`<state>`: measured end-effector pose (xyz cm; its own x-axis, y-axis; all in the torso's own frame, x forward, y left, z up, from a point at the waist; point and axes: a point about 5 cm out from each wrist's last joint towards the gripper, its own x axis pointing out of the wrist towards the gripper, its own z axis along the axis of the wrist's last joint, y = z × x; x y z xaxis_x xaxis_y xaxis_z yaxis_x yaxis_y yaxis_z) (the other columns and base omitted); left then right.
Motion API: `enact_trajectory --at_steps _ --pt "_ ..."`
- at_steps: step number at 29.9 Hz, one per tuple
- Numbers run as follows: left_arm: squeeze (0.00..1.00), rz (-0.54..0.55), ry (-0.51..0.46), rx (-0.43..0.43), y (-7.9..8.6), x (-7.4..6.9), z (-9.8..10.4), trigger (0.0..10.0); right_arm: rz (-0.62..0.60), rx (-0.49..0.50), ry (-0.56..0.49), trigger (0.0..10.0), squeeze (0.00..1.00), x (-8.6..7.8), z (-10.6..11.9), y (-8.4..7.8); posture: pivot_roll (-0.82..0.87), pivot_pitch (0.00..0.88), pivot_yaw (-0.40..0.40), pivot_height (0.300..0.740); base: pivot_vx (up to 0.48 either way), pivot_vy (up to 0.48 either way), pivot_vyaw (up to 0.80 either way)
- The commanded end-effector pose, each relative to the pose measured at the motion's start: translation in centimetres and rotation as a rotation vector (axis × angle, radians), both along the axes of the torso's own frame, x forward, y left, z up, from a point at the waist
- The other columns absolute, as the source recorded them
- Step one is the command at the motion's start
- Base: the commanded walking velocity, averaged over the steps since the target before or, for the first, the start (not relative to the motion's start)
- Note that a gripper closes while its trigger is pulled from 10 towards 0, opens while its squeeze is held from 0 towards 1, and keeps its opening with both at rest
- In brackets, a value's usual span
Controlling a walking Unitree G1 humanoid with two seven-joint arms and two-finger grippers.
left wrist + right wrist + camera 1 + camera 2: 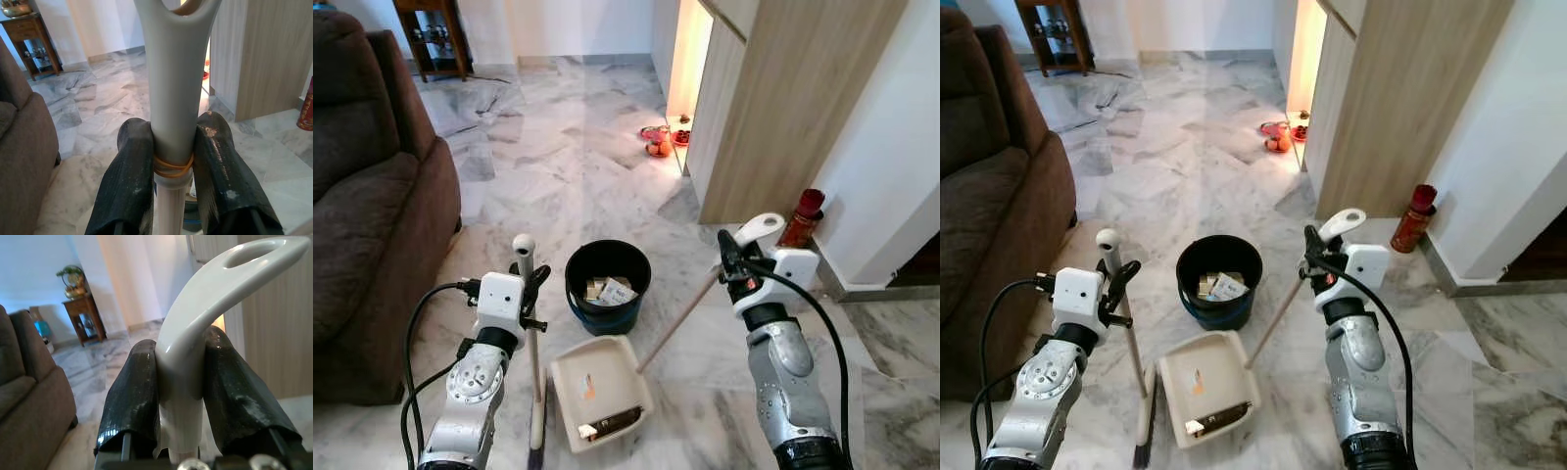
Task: Sweep floor
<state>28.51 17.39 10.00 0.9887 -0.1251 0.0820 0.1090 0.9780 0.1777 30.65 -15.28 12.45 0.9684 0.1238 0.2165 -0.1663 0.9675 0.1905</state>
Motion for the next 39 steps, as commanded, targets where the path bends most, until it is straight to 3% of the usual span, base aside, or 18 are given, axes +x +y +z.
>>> enact_trajectory --at_steps 1,8,10,21,27,29,33,36,39 --pt "0.00 -0.007 -0.060 0.013 -0.1 0.3 1.2 10.0 0.010 0.021 -0.096 10.0 0.00 0.2 2.4 0.2 0.06 0.018 -0.015 0.740 0.000 0.000 0.00" --pt "0.00 -0.003 -0.060 0.012 0.0 0.3 1.2 10.0 0.025 0.049 -0.158 10.0 0.00 0.1 4.5 0.2 0.06 0.025 -0.017 0.740 0.000 0.000 0.00" --pt "0.00 -0.002 -0.063 0.013 0.0 0.3 1.3 10.0 0.013 0.099 -0.211 10.0 0.00 0.1 6.4 -0.2 0.07 0.029 -0.017 0.740 0.000 0.000 0.00" --pt "0.00 -0.007 -0.063 0.012 0.0 0.3 1.4 10.0 -0.002 0.086 -0.341 10.0 0.00 -0.2 11.1 -0.4 0.06 0.040 -0.014 0.740 0.000 0.000 0.00" --pt "0.00 0.011 -0.097 0.017 0.3 0.0 1.8 10.0 -0.075 0.092 -0.386 10.0 0.00 -0.2 12.3 -0.7 0.06 0.050 -0.012 0.740 0.000 0.000 0.00" --pt "0.00 0.022 -0.129 0.074 0.6 -0.4 2.0 10.0 -0.082 0.096 -0.393 10.0 0.00 -0.1 12.4 -0.7 0.06 0.054 -0.010 0.740 0.000 0.000 0.00" --pt "0.00 0.101 -0.179 0.093 1.5 -0.7 2.6 10.0 -0.080 0.094 -0.399 10.0 0.00 -0.1 12.6 -0.5 0.07 0.056 -0.010 0.740 0.000 0.000 0.00" --pt "0.00 0.089 -0.214 0.167 1.5 -0.8 3.1 10.0 -0.081 0.097 -0.397 10.0 0.00 0.0 12.6 -0.4 0.07 0.058 -0.011 0.740 0.000 0.000 0.00" --pt "0.00 0.073 -0.210 0.166 1.2 -0.8 2.9 10.0 -0.079 0.092 -0.397 10.0 0.00 0.0 12.6 -0.1 0.07 0.057 -0.009 0.740 0.000 0.000 0.00"
